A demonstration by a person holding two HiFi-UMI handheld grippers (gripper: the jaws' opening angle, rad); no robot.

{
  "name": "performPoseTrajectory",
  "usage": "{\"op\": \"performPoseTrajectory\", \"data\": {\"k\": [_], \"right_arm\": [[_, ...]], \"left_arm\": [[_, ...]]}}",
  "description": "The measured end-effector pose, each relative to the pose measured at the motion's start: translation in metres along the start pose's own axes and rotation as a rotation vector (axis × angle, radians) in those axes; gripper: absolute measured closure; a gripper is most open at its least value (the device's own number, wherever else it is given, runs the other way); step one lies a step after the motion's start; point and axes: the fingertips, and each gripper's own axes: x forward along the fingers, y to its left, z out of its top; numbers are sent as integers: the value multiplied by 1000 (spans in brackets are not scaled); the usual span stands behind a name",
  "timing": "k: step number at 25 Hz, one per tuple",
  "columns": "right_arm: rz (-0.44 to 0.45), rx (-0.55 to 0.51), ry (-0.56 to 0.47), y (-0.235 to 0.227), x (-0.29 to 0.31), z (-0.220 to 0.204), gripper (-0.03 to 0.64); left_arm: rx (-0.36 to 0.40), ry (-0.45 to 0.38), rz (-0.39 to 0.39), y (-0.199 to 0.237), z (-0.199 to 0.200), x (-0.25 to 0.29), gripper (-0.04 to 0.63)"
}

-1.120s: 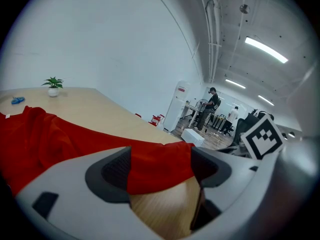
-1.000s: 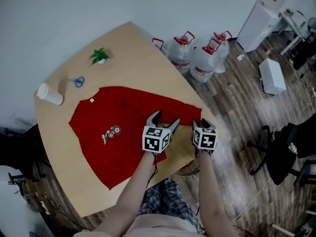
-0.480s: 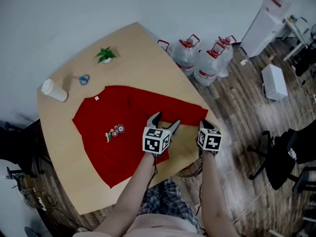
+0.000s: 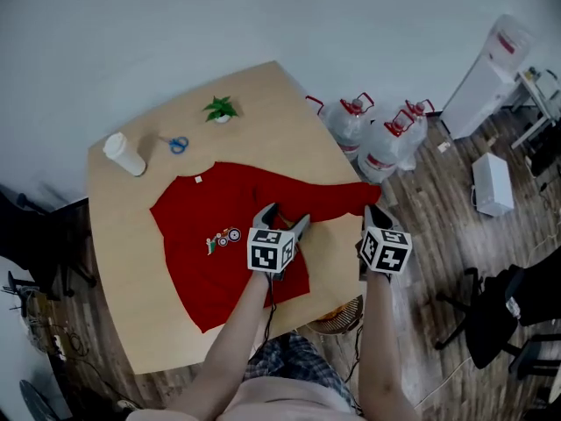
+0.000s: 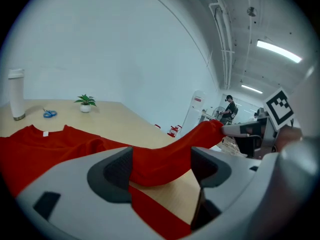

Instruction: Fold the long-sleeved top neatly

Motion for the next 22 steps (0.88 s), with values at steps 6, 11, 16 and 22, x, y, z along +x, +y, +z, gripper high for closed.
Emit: {"op": "performPoseTrajectory", "data": {"k": [6, 11, 16, 22], "right_arm": [[127, -74, -74, 64, 11, 50, 581], [247, -139, -107, 127, 23, 77, 581], [373, -211, -125, 193, 34, 91, 581], [522, -306, -115, 275, 46, 89, 581]], "left_arm": [[-52, -68, 102, 50, 23, -36, 235], [-88, -103, 192, 93, 28, -74, 235], [-126, -127, 277, 132, 24, -111, 235], [-167, -145, 359, 173, 14, -153, 235]]}}
